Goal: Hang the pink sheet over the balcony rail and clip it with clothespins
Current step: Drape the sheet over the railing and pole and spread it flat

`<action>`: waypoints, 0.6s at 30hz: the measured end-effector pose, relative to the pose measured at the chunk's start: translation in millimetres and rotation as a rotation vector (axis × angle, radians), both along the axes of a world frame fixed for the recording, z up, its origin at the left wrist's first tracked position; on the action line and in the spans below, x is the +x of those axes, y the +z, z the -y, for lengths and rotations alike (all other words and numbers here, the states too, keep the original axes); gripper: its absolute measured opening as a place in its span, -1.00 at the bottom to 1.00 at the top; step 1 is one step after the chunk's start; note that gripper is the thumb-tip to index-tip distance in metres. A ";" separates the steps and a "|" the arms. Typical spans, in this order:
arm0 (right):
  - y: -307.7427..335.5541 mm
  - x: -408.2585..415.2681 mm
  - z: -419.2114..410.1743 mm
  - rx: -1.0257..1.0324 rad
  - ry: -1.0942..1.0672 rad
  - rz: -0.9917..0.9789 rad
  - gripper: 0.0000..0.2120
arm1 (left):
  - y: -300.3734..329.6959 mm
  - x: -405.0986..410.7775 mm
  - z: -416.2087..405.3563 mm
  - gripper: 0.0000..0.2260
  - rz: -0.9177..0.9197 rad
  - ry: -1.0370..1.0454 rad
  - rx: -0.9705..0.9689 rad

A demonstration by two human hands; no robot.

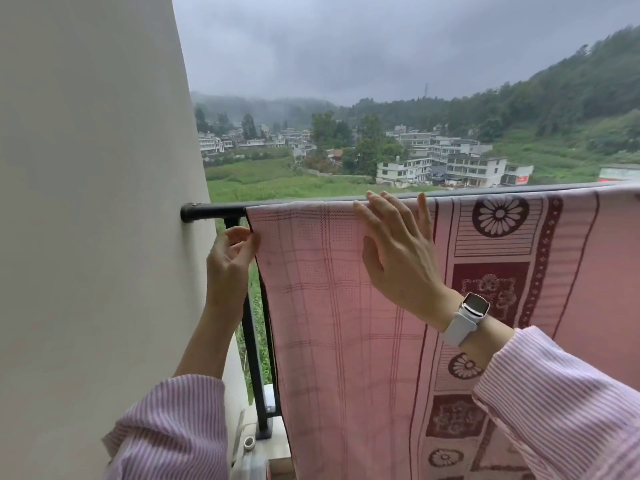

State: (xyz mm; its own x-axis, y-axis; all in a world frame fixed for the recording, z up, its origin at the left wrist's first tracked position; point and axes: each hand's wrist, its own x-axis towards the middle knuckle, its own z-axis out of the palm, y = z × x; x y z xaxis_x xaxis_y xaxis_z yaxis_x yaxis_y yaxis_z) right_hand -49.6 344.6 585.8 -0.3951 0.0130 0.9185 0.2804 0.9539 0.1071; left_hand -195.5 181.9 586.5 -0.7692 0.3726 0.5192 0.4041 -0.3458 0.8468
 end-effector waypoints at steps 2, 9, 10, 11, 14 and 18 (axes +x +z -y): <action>3.6 3.7 -3.6 -0.008 -0.001 0.014 -0.63 | 12.6 9.9 -1.5 -0.71 -0.204 0.204 -0.037; 15.0 25.0 -23.6 -0.055 -0.031 0.025 -0.65 | 46.1 65.1 -61.3 -0.61 -1.112 0.438 -0.543; 14.7 32.4 -31.1 -0.064 -0.047 0.011 -0.66 | 43.0 67.9 -69.2 -0.61 -1.136 0.419 -0.572; 14.2 40.8 -39.6 -0.068 -0.064 0.001 -0.66 | 40.1 69.6 -75.6 -0.61 -1.151 0.416 -0.585; 12.4 68.5 -66.8 -0.067 -0.099 0.006 -0.65 | 35.2 75.3 -93.3 -0.60 -1.171 0.460 -0.598; 13.5 110.4 -107.8 -0.068 -0.147 0.009 -0.65 | 38.0 99.9 -120.7 -0.59 -1.214 0.443 -0.634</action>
